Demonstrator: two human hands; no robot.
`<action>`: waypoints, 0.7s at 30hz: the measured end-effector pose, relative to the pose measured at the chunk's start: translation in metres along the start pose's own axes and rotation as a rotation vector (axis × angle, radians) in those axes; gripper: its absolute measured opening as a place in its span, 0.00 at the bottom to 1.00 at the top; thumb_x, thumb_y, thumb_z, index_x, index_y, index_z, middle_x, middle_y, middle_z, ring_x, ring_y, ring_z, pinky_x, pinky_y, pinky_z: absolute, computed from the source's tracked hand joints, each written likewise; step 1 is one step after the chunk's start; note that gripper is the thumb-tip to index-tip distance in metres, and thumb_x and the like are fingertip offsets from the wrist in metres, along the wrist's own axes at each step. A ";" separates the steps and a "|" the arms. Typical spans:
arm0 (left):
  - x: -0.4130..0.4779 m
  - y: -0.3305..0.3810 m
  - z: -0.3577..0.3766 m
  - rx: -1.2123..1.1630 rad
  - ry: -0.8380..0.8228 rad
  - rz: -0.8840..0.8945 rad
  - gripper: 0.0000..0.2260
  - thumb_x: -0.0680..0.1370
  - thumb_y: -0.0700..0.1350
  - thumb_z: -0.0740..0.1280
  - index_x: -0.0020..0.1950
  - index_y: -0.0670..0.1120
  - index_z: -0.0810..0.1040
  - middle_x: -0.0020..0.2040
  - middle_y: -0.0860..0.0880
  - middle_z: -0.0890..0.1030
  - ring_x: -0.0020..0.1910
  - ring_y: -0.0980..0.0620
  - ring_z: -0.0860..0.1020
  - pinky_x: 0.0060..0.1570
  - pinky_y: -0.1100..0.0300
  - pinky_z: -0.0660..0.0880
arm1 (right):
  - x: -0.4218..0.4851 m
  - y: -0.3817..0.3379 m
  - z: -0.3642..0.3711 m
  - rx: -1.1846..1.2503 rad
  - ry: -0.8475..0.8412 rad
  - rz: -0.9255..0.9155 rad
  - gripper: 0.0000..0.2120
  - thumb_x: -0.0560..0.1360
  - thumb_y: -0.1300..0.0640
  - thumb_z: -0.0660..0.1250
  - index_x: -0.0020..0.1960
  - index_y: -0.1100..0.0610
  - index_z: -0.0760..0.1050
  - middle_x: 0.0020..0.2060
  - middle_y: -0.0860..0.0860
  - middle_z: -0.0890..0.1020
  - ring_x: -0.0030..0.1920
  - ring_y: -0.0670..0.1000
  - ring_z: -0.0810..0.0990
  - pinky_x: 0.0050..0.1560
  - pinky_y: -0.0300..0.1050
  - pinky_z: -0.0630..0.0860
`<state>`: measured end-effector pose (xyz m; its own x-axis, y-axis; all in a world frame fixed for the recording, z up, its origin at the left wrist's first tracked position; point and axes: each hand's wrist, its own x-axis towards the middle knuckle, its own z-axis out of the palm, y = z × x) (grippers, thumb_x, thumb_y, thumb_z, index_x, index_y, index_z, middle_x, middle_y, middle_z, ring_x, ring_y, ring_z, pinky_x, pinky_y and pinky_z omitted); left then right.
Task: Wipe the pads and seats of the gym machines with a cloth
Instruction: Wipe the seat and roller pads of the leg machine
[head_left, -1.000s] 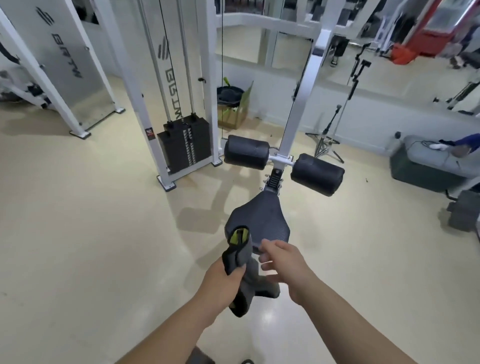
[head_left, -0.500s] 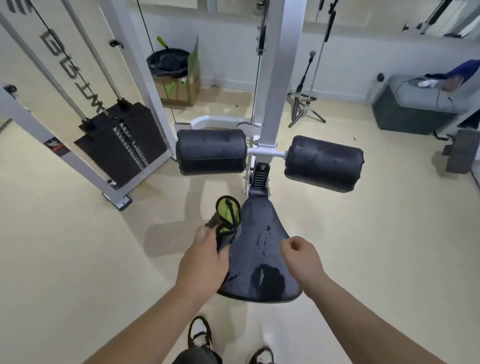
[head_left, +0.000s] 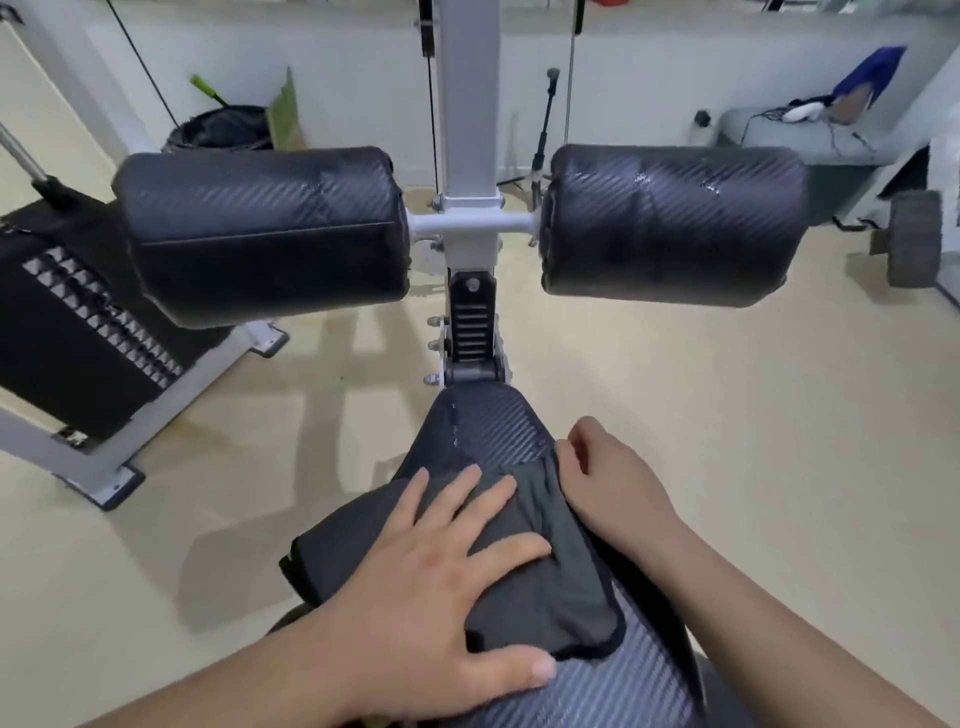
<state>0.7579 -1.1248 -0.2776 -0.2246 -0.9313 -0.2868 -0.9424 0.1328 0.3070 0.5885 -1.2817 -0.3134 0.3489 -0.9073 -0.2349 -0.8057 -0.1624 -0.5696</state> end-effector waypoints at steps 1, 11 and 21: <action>0.003 -0.004 0.000 0.003 -0.012 0.007 0.33 0.75 0.79 0.49 0.78 0.73 0.46 0.82 0.62 0.34 0.79 0.59 0.28 0.78 0.44 0.30 | 0.003 0.004 0.003 0.020 0.006 -0.010 0.12 0.83 0.46 0.56 0.45 0.52 0.69 0.39 0.48 0.80 0.42 0.50 0.79 0.45 0.50 0.75; 0.131 -0.065 -0.008 0.090 0.306 -0.217 0.22 0.83 0.64 0.54 0.78 0.68 0.61 0.73 0.52 0.65 0.73 0.45 0.62 0.73 0.44 0.60 | -0.002 0.011 0.006 0.113 -0.009 0.045 0.15 0.84 0.45 0.54 0.47 0.53 0.70 0.44 0.49 0.80 0.45 0.48 0.77 0.43 0.47 0.69; 0.011 -0.023 0.014 -0.099 0.288 0.100 0.20 0.83 0.63 0.57 0.75 0.68 0.65 0.55 0.59 0.66 0.57 0.58 0.67 0.60 0.60 0.66 | -0.008 0.013 0.008 0.202 -0.025 0.039 0.15 0.84 0.45 0.57 0.47 0.55 0.71 0.44 0.51 0.82 0.43 0.49 0.76 0.44 0.46 0.71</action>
<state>0.7738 -1.1334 -0.3001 -0.2228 -0.9748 0.0133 -0.8872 0.2084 0.4117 0.5788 -1.2736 -0.3249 0.3330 -0.9011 -0.2778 -0.7072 -0.0438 -0.7057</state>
